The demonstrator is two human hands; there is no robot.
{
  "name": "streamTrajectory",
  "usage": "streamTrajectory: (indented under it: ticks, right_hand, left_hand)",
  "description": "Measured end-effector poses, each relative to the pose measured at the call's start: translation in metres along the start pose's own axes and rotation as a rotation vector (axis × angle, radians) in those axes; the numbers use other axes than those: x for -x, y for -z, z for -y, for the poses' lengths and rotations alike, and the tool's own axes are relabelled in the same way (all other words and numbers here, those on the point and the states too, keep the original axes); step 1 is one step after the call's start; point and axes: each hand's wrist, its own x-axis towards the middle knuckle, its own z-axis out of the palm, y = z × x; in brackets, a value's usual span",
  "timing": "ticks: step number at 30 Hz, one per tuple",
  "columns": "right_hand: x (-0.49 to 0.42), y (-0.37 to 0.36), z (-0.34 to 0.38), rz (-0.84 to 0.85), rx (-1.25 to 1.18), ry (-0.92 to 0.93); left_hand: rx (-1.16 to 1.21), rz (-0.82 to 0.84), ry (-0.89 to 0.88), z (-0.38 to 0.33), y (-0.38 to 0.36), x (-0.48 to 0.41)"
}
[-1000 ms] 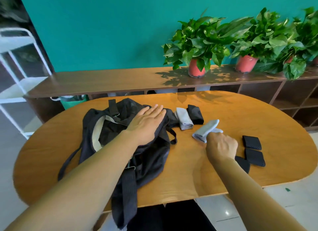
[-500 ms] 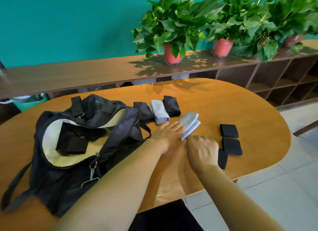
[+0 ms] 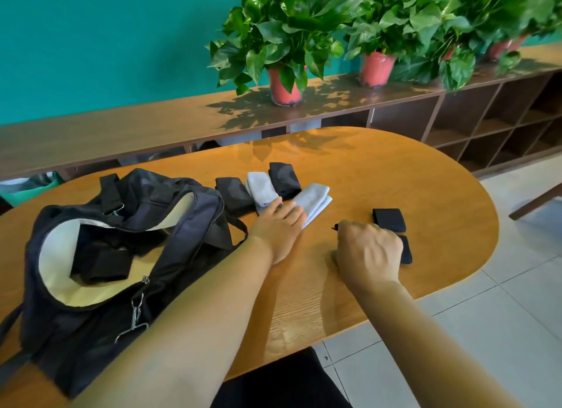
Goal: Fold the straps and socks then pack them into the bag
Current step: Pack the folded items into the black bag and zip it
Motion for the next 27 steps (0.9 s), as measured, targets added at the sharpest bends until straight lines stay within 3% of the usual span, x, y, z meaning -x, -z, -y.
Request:
streamTrajectory:
  ticks: [7,9,14,19,22,27]
  right_hand:
    - [-0.007,0.011,0.014,-0.113,-0.107,0.069]
    - [-0.01,0.03,0.031,-0.058,-0.1,0.064]
    - [-0.018,0.045,0.082,-0.061,-0.161,0.091]
    - [-0.012,0.061,0.145,-0.268,-0.273,0.197]
    - [0.0,0.065,0.183,-0.26,-0.253,0.254]
    - [0.028,0.047,0.243,-0.189,-0.278,0.473]
  left_hand:
    - [0.034,-0.123,0.098,0.034,0.022,0.026]
    - [0.108,-0.21,0.152,0.06,0.033,0.051]
    - [0.179,-0.316,0.408,0.132,0.041,0.144]
    - [0.342,-0.379,0.666,0.176,0.014,0.227]
    - [0.399,-0.301,0.699,0.188,-0.009,0.254]
    - [0.351,-0.014,0.726,0.204,-0.034,0.258]
